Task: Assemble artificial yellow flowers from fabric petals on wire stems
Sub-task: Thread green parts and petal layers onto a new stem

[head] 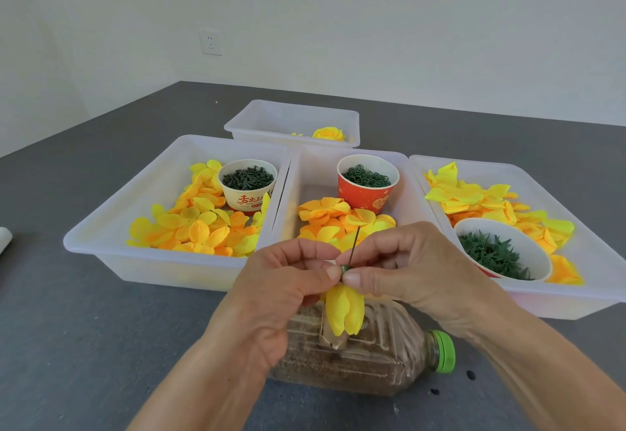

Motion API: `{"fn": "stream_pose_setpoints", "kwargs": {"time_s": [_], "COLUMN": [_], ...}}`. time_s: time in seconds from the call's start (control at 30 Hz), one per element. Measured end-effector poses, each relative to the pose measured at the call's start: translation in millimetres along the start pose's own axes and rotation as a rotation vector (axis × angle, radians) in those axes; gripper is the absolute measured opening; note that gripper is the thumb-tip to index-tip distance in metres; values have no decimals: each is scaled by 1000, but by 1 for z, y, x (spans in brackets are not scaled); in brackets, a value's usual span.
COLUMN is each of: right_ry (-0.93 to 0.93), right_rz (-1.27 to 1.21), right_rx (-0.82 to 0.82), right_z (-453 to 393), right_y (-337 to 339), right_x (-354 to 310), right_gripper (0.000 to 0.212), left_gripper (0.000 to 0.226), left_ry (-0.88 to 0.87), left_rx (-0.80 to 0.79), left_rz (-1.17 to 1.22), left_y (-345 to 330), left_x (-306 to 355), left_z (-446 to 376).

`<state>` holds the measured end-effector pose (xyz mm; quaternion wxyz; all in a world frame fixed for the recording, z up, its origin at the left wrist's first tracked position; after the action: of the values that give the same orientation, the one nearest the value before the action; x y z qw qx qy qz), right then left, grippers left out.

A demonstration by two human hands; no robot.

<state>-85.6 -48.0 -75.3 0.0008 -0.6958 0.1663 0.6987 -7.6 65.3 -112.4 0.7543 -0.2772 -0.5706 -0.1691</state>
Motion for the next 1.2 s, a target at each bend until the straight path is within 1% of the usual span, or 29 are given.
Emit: {"fn": "stream_pose_setpoints", "kwargs": {"time_s": [0.07,0.17,0.27,0.37,0.43,0.57,0.67,0.7,0.77,0.87,0.93,1.07,1.2], "right_ry": [-94,-212,-288,-359,-383,-361,-355,-359,-364,-367,-351,-230,-101], "right_rz": [-67,-180,-348,-485,-532,-456,-398,-386,-362,-338,-306,-219,-167], "right_rx": [-15,7,18,18,29,53,68,76,90,97,117,178,198], "right_z": [-1,-3,-4,-5,-5,-4,-5,-6,-7,-6,-6,-2,2], "right_y": [2,3,-1,-6,-8,-7,-5,-5,-4,-4,-4,-3,-1], "right_x": [6,17,23,29,31,29,26,26,25,23,23,19,15], "right_gripper": [13,11,19,17,16,19,12,16,20,17,19,32,28], "left_gripper": [26,26,26,28,28,34,39,40,40,37,36,35,24], "left_ry": [-1,-8,-3,13,9,-49,-84,-92,-101,-112,-153,-247,-260], "left_rx": [-4,-15,-22,-21,-12,7,25,30,32,20,13,-3,31], "left_rz": [-18,-23,-19,-1,-3,-46,-87,-100,-117,-125,-152,-154,-140], "left_y": [0,-1,-2,-2,-3,-3,-5,-6,-7,-7,-6,-8,-6], "left_x": [1,3,3,2,2,4,6,6,7,8,9,15,13], "left_z": [0,2,3,2,1,0,-1,-2,-2,-2,0,6,8]}}
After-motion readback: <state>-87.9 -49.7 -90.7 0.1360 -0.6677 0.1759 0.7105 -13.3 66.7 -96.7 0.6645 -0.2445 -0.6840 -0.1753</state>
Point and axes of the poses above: each hand's wrist, its own z-axis away from the middle knuckle, its own y-axis out of the back of the hand, x = y × z, the point moved 5 cm from there along -z, towards the middle knuckle, and after that the axes turned 1 degree about -z, right-handed, at the moved point
